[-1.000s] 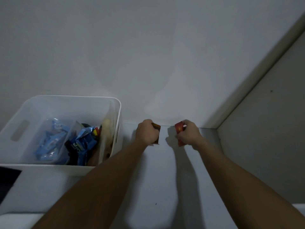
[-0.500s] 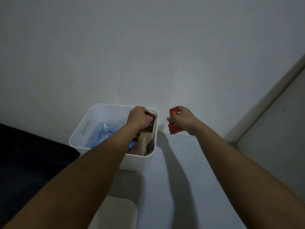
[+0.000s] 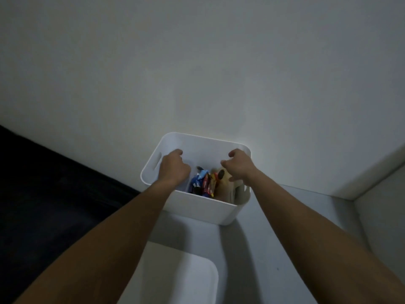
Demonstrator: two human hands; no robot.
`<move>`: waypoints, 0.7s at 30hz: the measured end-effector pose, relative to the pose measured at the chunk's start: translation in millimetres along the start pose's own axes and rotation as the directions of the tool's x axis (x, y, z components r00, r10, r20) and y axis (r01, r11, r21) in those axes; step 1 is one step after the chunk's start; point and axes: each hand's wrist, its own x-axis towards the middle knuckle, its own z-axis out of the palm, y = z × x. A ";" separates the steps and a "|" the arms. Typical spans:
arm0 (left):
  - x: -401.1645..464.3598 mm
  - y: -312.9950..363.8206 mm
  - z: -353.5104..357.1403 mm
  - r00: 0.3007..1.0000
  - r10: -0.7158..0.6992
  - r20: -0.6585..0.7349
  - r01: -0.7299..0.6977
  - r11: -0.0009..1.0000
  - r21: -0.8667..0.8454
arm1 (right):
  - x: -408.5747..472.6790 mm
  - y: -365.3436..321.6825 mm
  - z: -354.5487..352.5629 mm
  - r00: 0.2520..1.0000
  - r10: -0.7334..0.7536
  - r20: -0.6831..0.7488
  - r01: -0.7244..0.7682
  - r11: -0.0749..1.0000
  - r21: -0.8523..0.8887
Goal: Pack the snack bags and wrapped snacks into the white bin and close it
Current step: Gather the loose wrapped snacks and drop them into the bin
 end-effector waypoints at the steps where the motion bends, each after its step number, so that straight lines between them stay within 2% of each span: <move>1: -0.5 -7.0 -6.9 0.997 0.024 -0.074 -0.025 1.000 -0.014 | -4.2 -0.1 -2.5 1.000 -0.001 0.001 0.001 1.000 0.006; 3: -4.7 -20.8 -20.5 0.970 0.073 -0.233 -0.078 0.997 -0.012 | -15.2 2.8 -6.9 1.000 0.006 0.027 -0.007 0.999 0.040; 6: -12.0 -51.1 -36.3 0.912 0.095 -0.400 -0.105 0.994 -0.002 | -38.8 12.0 -10.9 0.992 0.024 0.123 -0.019 0.999 -0.046; 11: -34.9 -117.5 -44.8 0.885 0.028 -0.466 -0.051 0.998 -0.037 | -82.9 39.2 -0.6 0.923 0.166 0.348 -0.118 0.981 -0.155; 13: -47.0 -144.5 -44.7 0.938 -0.061 -0.341 0.064 0.998 -0.005 | -95.8 57.9 16.2 0.896 0.234 0.378 -0.168 0.965 -0.202; 15: -56.9 -169.6 -44.6 0.965 -0.229 -0.127 0.243 0.963 0.114 | -107.5 76.7 39.6 0.875 0.305 0.376 -0.229 0.945 -0.235; 18: -75.6 -201.1 -42.3 0.910 -0.394 0.130 0.342 0.890 0.301 | -122.3 104.6 76.8 0.851 0.397 0.342 -0.311 0.908 -0.279; 21: -93.2 -217.4 -36.1 0.869 -0.451 0.205 0.363 0.861 0.356 | -139.3 123.3 108.1 0.819 0.479 0.315 -0.399 0.871 -0.287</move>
